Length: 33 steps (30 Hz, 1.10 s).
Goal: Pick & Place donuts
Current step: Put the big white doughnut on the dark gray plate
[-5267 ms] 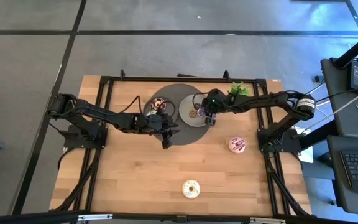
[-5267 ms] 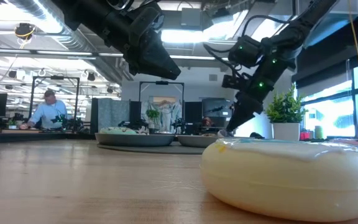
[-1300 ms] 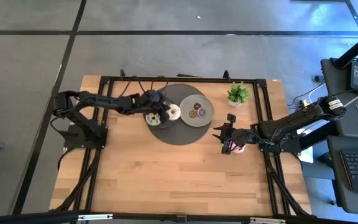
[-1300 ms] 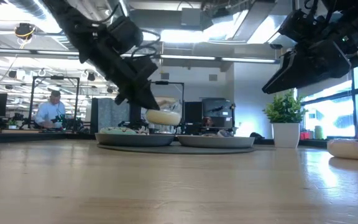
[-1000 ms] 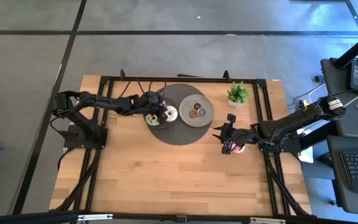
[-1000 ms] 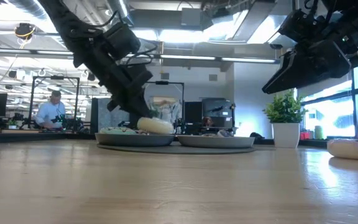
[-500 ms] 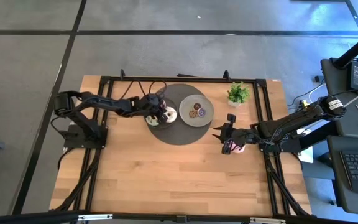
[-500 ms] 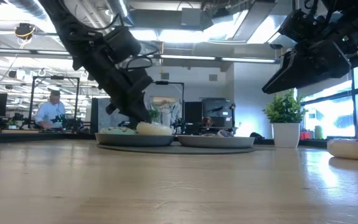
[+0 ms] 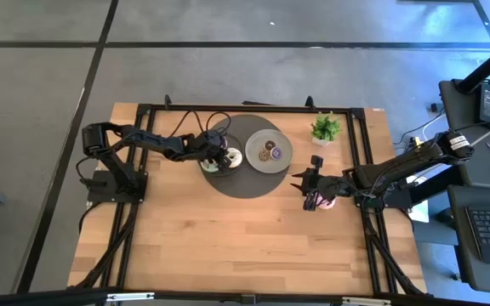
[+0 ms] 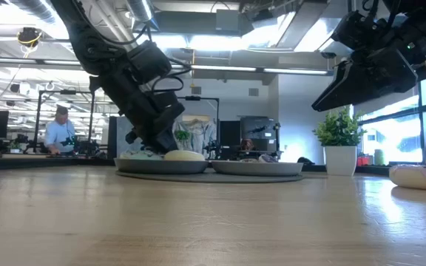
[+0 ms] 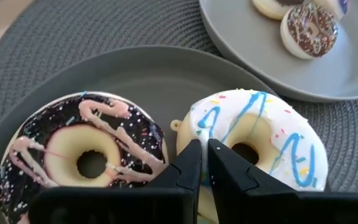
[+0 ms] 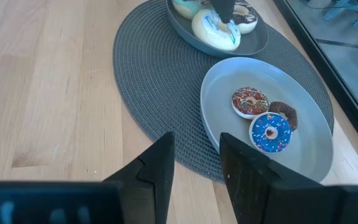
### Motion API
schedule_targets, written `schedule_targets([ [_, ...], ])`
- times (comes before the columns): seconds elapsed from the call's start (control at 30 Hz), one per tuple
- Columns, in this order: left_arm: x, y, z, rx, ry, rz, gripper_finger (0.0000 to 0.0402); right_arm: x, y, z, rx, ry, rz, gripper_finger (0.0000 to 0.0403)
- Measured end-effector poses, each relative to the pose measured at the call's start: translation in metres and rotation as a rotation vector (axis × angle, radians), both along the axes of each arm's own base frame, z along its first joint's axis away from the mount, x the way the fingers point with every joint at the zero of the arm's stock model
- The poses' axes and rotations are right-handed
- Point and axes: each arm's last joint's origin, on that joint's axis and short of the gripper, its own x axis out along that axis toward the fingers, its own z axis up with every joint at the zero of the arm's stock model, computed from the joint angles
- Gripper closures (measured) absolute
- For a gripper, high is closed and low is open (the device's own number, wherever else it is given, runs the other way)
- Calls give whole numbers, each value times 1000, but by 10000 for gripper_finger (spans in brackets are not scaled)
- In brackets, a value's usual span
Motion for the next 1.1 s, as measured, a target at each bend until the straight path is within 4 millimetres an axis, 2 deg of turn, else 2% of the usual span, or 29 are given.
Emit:
schedule_targets([
  [0.73,1,1,2,46,3,41,379,0,0,0,4,-1,0,272],
  [0.93,1,1,2,45,2,40,365,0,0,0,7,-2,-2,272],
  [1.1,1,1,2,29,-5,21,332,0,1,0,19,1,11,272],
])
